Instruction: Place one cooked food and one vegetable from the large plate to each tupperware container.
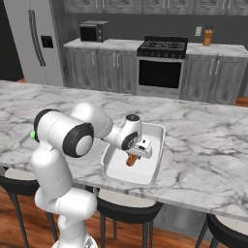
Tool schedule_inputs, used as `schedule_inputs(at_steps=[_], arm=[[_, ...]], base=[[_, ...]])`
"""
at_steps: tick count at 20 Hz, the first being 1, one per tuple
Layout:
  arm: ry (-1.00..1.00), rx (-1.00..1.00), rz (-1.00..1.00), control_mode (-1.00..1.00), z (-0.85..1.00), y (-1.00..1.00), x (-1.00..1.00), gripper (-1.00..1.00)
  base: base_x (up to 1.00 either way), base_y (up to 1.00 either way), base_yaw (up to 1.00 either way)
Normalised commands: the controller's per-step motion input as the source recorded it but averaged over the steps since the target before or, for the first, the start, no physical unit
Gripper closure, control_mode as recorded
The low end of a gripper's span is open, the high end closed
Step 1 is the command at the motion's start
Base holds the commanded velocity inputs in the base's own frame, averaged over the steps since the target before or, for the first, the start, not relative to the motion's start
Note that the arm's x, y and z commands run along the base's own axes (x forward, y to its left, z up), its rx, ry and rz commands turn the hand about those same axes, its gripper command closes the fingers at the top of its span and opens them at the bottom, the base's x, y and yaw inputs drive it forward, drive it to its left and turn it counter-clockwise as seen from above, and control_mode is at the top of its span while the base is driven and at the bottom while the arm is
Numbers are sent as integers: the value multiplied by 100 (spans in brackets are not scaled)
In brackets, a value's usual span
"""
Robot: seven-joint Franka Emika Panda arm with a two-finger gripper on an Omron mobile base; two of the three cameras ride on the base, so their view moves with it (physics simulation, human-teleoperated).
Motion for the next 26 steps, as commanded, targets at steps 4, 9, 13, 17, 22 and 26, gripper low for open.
schedule_inputs(at_steps=[4,9,13,17,22,26], arm=[[2,0,0,-100,-37,0,4,100],[1,1,0,-100,-28,-1,4,-100],[-9,0,0,-100,24,0,-10,-100],[-10,0,0,-100,36,0,-5,-100],[-3,0,0,-100,20,1,-9,-100],[-9,0,-2,-100,70,10,-46,-100]], base=[[0,0,0],[0,0,0],[0,0,0],[0,0,0],[0,0,0],[0,0,0]])
